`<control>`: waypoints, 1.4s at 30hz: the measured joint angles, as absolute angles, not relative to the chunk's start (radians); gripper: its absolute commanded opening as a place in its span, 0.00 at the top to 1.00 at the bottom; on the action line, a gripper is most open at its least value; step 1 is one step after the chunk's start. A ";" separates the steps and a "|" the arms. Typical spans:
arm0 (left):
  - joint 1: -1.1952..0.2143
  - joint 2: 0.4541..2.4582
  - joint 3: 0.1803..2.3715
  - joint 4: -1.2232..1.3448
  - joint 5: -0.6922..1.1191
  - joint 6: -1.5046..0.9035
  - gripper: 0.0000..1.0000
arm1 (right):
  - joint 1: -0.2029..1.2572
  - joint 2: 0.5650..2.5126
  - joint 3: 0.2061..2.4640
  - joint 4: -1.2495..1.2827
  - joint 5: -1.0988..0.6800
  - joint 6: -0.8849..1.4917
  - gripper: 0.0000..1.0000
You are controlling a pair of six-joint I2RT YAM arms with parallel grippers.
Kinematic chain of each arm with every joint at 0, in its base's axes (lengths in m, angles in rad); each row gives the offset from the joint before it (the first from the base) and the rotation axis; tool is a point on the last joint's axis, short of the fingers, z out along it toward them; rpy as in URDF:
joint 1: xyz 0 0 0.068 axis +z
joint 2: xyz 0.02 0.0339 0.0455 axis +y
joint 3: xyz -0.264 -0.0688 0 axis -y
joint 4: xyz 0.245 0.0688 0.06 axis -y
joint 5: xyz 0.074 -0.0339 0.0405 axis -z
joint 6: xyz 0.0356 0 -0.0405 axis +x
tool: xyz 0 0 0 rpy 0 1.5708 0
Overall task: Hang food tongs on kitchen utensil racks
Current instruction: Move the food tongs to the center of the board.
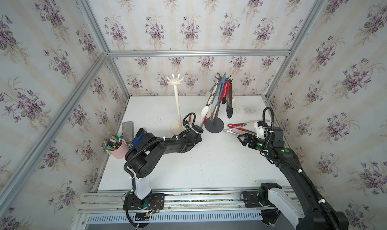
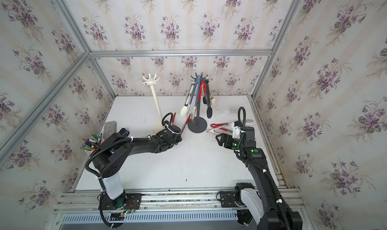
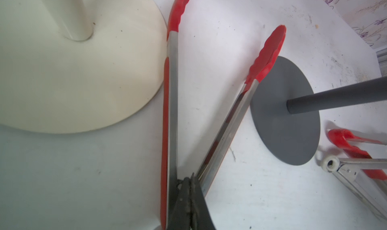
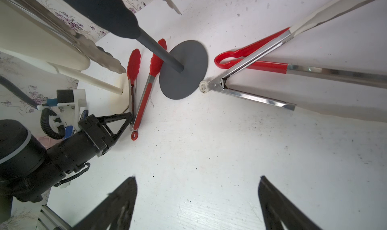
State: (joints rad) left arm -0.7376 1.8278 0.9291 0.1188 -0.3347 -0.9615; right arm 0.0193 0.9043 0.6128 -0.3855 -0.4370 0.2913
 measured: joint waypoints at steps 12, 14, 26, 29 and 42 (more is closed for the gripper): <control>-0.743 1.650 0.825 -0.047 -0.274 -0.883 0.91 | 0.027 0.921 0.589 -0.352 -0.476 0.297 0.12; -0.746 1.638 0.828 -0.053 -0.266 -0.869 0.84 | 0.030 0.925 0.585 -0.338 -0.480 0.310 0.12; -0.760 1.478 0.818 -0.066 -0.239 -0.792 0.26 | 0.104 0.921 0.581 -0.330 -0.491 0.315 0.13; -0.763 1.372 0.794 -0.078 -0.248 -0.751 0.16 | 0.148 0.921 0.584 -0.320 -0.497 0.313 0.13; -0.760 0.843 0.673 -0.094 -0.296 -0.417 0.01 | 0.458 1.107 0.744 -0.267 -0.500 0.167 0.13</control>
State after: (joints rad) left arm -0.7605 0.8433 0.6727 -0.0944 -0.2958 -0.4168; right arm 0.4580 1.1072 0.7441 -0.2668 -0.5003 0.1673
